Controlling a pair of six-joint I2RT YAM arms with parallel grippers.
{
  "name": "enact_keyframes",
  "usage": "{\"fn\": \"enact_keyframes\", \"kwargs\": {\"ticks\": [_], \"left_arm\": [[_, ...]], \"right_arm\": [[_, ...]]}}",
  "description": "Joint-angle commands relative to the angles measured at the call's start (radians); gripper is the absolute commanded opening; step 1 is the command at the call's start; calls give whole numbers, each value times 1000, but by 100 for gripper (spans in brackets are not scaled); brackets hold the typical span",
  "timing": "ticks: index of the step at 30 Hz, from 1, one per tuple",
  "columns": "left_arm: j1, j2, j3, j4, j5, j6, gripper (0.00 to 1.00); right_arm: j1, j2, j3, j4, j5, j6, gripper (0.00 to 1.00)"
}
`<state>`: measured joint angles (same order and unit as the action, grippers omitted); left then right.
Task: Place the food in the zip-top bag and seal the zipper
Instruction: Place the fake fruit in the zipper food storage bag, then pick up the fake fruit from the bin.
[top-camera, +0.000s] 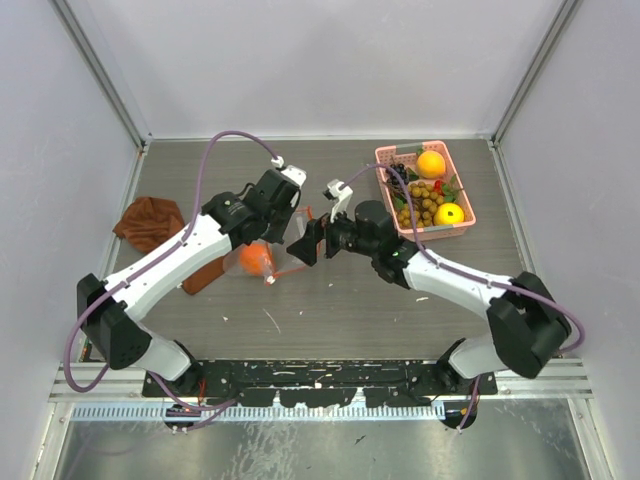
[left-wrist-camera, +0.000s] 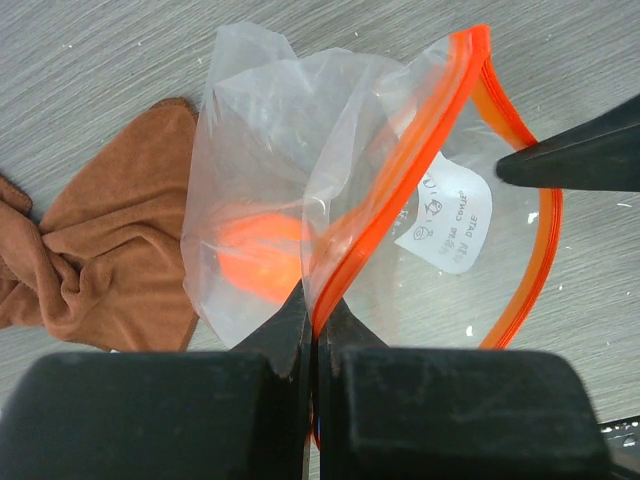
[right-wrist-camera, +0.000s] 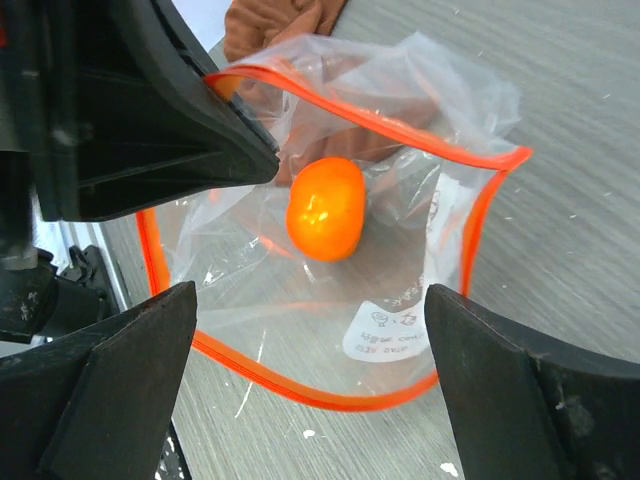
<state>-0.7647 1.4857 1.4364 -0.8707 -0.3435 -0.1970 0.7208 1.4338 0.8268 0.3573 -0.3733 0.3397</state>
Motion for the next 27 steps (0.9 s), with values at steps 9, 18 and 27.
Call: {"fn": "enact_keyframes", "kwargs": {"ticks": [9, 18, 27], "left_arm": [[2, -54, 4, 41, -32, -1, 0], [2, -44, 7, 35, -75, -12, 0], [3, -48, 7, 34, -78, -12, 0]], "right_arm": [[-39, -220, 72, -312, 303, -168, 99], [-228, -232, 150, -528, 455, -195, 98], [-447, -164, 199, -623, 557, -228, 97]]}}
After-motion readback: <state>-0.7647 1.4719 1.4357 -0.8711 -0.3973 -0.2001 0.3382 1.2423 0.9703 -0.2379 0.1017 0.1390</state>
